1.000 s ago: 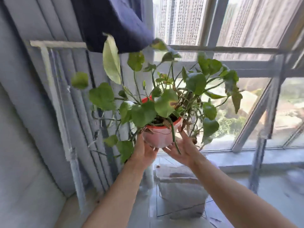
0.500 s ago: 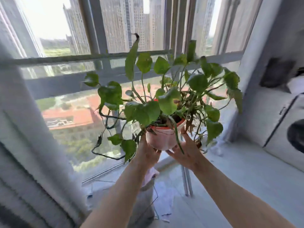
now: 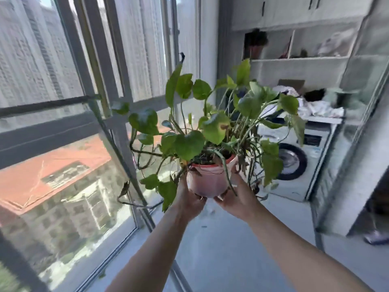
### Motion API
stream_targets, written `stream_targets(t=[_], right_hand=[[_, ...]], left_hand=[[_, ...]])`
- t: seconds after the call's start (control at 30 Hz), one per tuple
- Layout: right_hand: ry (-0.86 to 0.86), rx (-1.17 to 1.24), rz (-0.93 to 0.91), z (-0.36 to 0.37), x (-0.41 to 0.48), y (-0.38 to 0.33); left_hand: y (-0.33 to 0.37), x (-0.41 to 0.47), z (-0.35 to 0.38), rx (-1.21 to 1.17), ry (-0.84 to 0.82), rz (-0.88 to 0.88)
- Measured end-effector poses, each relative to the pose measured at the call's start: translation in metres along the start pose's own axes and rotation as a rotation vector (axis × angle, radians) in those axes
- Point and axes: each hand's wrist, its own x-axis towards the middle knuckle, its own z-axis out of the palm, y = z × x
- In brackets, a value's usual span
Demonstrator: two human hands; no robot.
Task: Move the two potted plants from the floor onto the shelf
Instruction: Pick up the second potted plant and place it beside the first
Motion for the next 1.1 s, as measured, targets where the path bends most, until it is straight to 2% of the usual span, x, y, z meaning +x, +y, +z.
stream_targets(t=[0.1, 0.23, 0.47, 0.6, 0.73, 0.87, 0.93, 1.03, 1.1], right_hand=[[0.031, 0.005, -0.104, -0.013, 0.033, -0.047], [0.068, 0.005, -0.137, -0.035, 0.075, -0.098], [0.135, 0.017, -0.201, -0.088, 0.159, -0.195], [0.1, 0.01, -0.214, -0.118, 0.221, -0.261], [0.09, 0.073, -0.182, -0.143, 0.288, -0.338], [0.055, 0.09, -0.156, -0.167, 0.348, -0.394], [0.033, 0.077, -0.151, -0.18, 0.38, -0.417], [0.005, 0.043, -0.142, -0.195, 0.432, -0.454], [-0.012, 0.032, -0.137, -0.204, 0.47, -0.478]], left_hand=[[0.005, 0.063, 0.034, 0.02, -0.005, -0.035], [0.009, 0.127, 0.078, 0.051, -0.153, -0.18], [-0.001, 0.26, 0.149, 0.007, -0.195, -0.294], [-0.007, 0.346, 0.195, -0.029, -0.209, -0.276], [-0.008, 0.433, 0.248, 0.016, -0.181, -0.144], [0.002, 0.5, 0.28, -0.015, -0.262, -0.216], [0.004, 0.535, 0.295, 0.004, -0.288, -0.183], [0.006, 0.602, 0.317, 0.071, -0.22, -0.058], [0.013, 0.646, 0.332, 0.101, -0.227, -0.075]])
